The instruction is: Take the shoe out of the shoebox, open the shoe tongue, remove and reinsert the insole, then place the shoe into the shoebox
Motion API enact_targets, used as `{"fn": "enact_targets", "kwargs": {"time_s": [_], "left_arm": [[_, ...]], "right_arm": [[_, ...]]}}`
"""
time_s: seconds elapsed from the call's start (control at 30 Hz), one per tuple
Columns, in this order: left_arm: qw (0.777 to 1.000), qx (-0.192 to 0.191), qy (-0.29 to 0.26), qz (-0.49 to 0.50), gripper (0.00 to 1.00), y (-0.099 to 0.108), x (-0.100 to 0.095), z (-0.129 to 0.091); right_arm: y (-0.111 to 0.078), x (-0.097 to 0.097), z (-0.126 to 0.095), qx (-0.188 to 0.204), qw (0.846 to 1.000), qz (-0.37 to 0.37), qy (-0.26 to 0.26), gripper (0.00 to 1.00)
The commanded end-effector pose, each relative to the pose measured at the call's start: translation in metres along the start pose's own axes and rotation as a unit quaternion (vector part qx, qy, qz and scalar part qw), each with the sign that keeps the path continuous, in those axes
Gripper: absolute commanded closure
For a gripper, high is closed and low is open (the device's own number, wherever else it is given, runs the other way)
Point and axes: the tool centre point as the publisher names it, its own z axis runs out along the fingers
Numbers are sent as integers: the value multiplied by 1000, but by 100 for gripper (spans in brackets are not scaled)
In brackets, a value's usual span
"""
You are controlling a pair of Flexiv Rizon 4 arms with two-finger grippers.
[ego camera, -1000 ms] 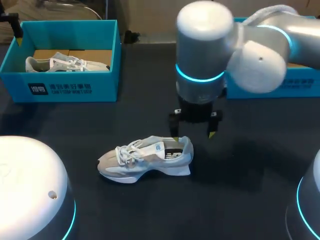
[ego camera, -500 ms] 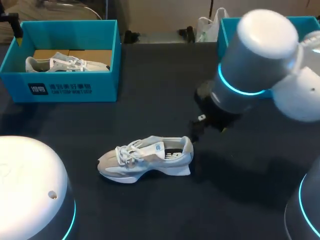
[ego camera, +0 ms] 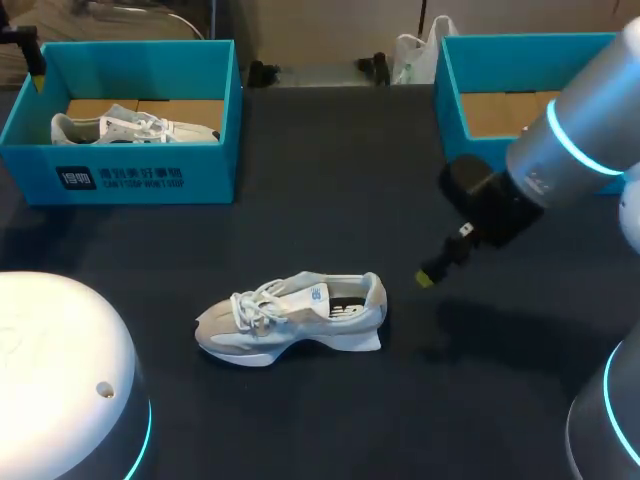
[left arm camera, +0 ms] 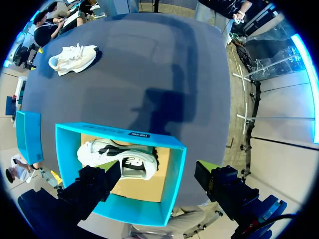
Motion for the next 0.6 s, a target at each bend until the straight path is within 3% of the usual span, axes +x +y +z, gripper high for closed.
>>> {"fn": "enact_targets", "kwargs": {"time_s": [0.03, 0.2, 0.33, 0.6], "left_arm": [[1000, -2, 0, 0, 0, -2, 0, 0], [1000, -2, 0, 0, 0, -2, 0, 0], [1000, -2, 0, 0, 0, -2, 0, 0], [1000, -2, 0, 0, 0, -2, 0, 0]], "right_arm": [[-17, -10, 6, -206, 942, -114, 238, 0], [-19, -20, 14, -238, 937, -134, 218, 0], [-16, -23, 16, -225, 949, -138, 170, 0], [-15, -22, 12, -229, 948, -146, 167, 0]]}}
